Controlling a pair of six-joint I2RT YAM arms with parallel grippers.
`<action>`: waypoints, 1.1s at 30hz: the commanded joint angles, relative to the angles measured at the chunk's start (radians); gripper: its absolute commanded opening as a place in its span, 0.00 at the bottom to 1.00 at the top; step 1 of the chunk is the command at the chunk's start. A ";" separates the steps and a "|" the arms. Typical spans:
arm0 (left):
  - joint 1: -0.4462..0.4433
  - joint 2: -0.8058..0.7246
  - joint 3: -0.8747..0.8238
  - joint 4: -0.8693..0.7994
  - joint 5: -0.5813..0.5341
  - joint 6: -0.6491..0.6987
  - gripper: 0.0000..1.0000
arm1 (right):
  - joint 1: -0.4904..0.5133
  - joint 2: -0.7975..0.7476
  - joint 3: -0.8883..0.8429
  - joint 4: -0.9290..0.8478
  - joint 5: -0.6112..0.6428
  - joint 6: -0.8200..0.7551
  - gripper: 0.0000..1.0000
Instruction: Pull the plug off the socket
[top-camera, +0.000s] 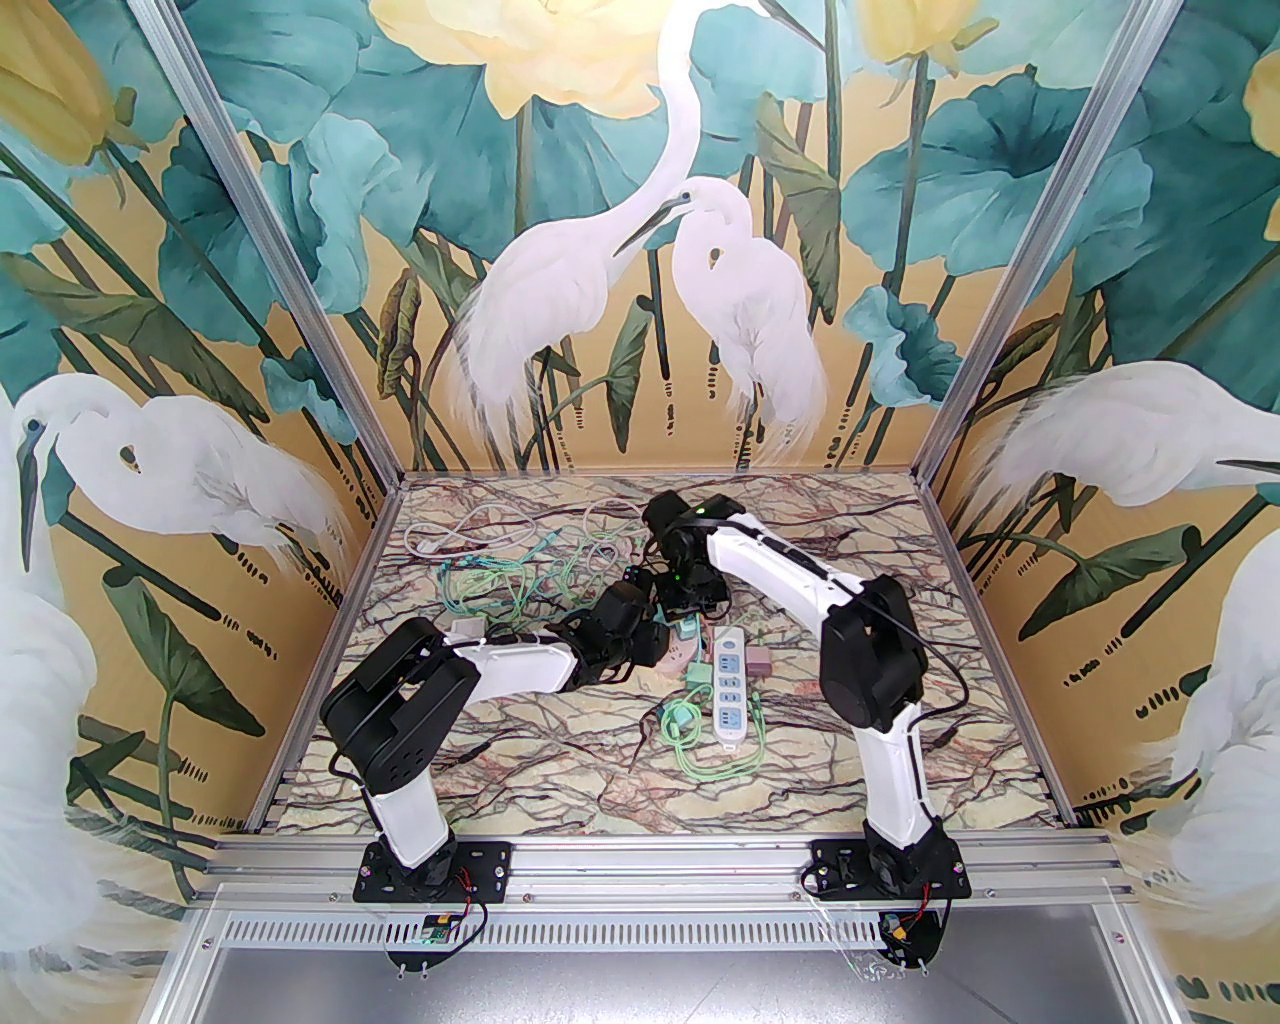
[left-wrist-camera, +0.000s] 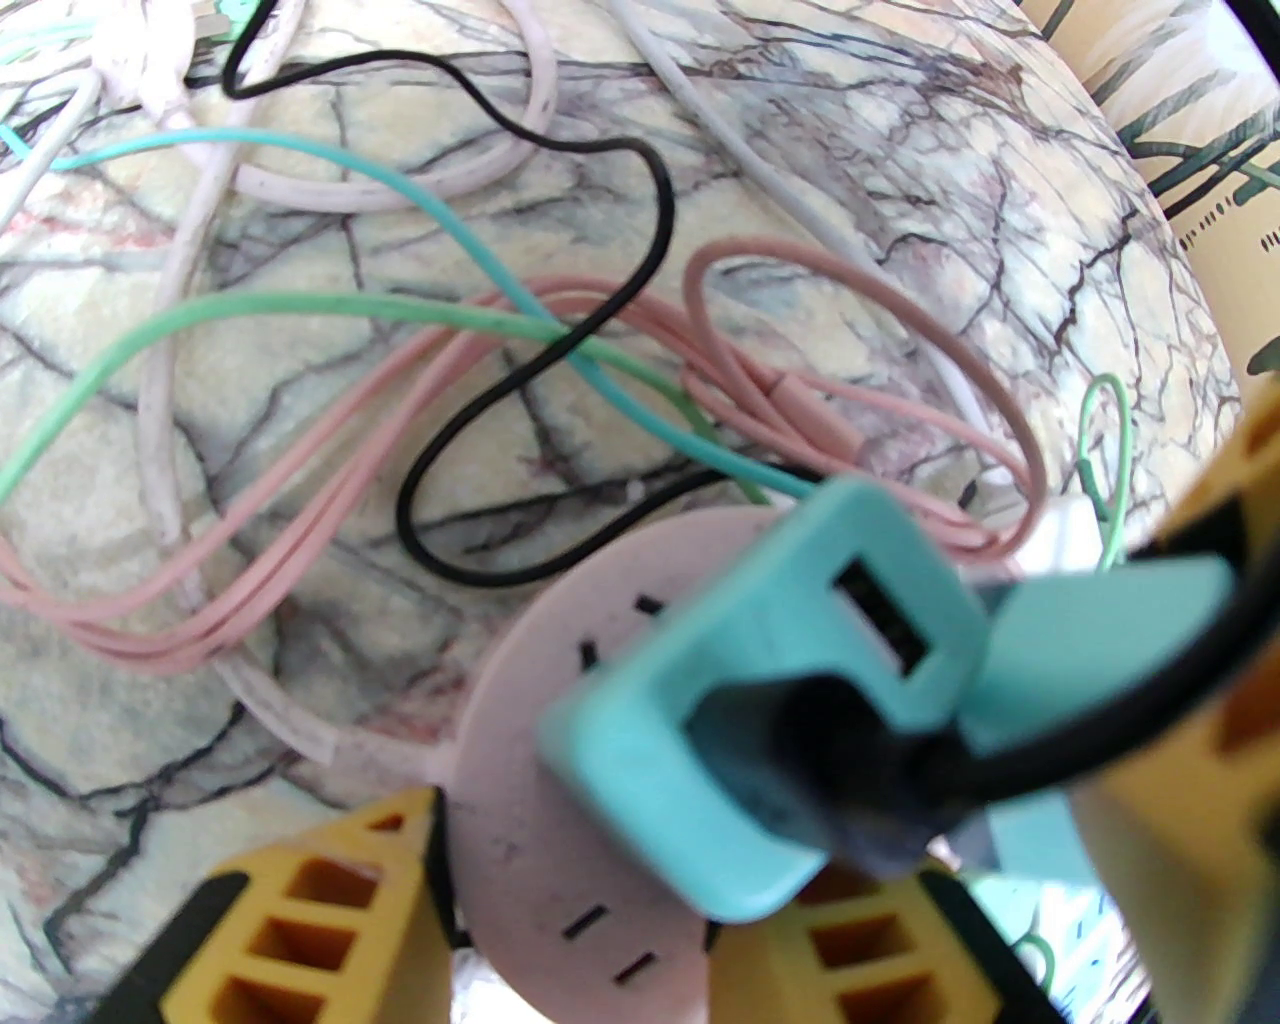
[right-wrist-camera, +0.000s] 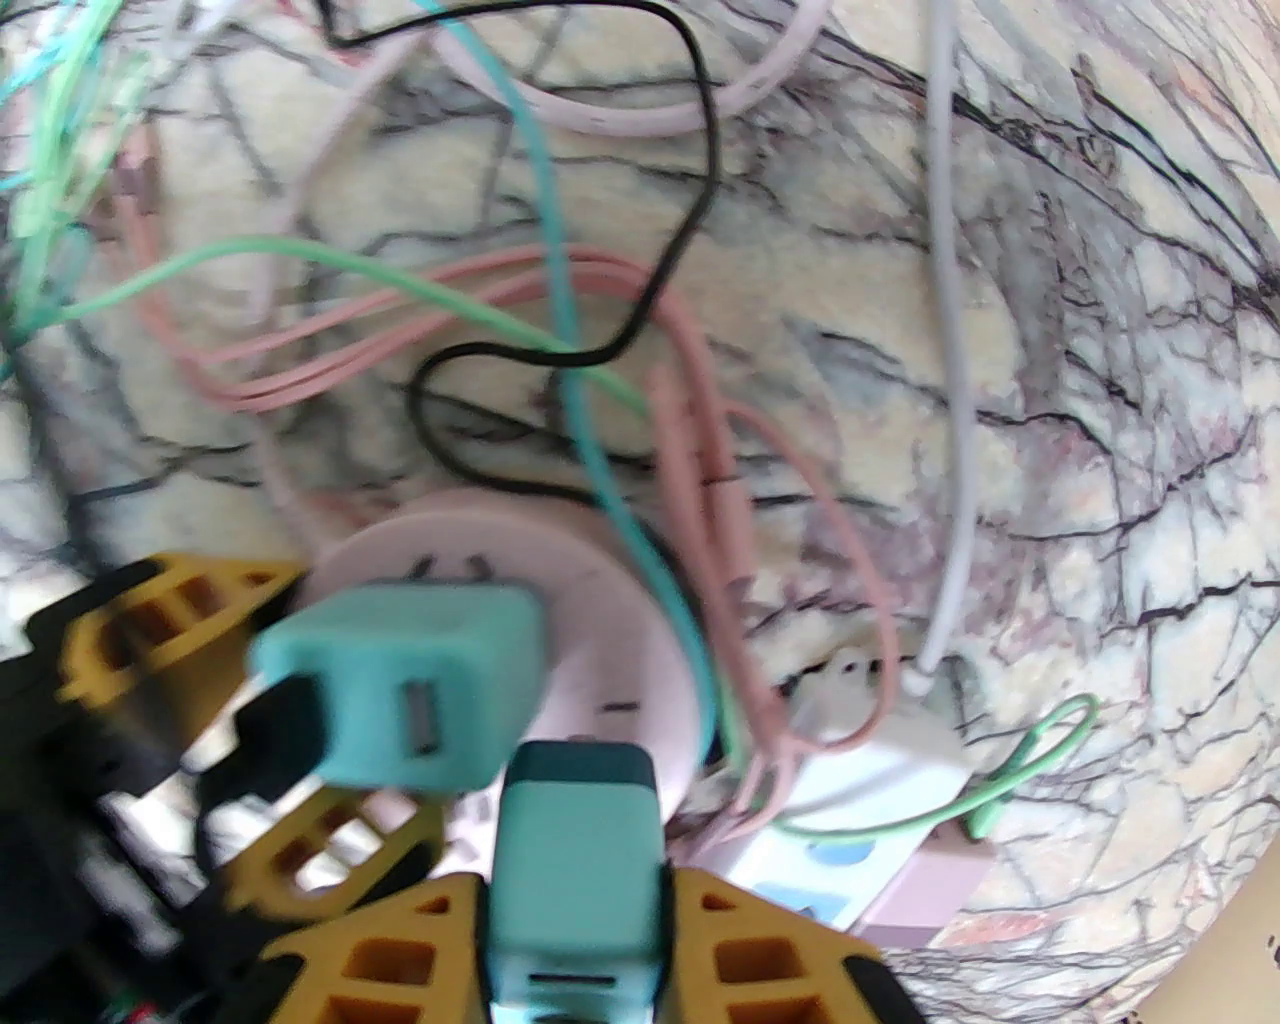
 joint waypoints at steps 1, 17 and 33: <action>-0.015 0.133 -0.059 -0.219 0.057 -0.029 0.41 | 0.004 -0.056 0.011 -0.023 -0.049 0.005 0.20; -0.014 0.040 -0.060 -0.266 0.051 -0.029 0.42 | -0.212 -0.274 -0.199 0.175 -0.044 0.056 0.22; -0.016 -0.393 0.033 -0.365 0.066 -0.083 1.00 | -0.380 -0.204 -0.322 0.471 -0.151 0.123 0.23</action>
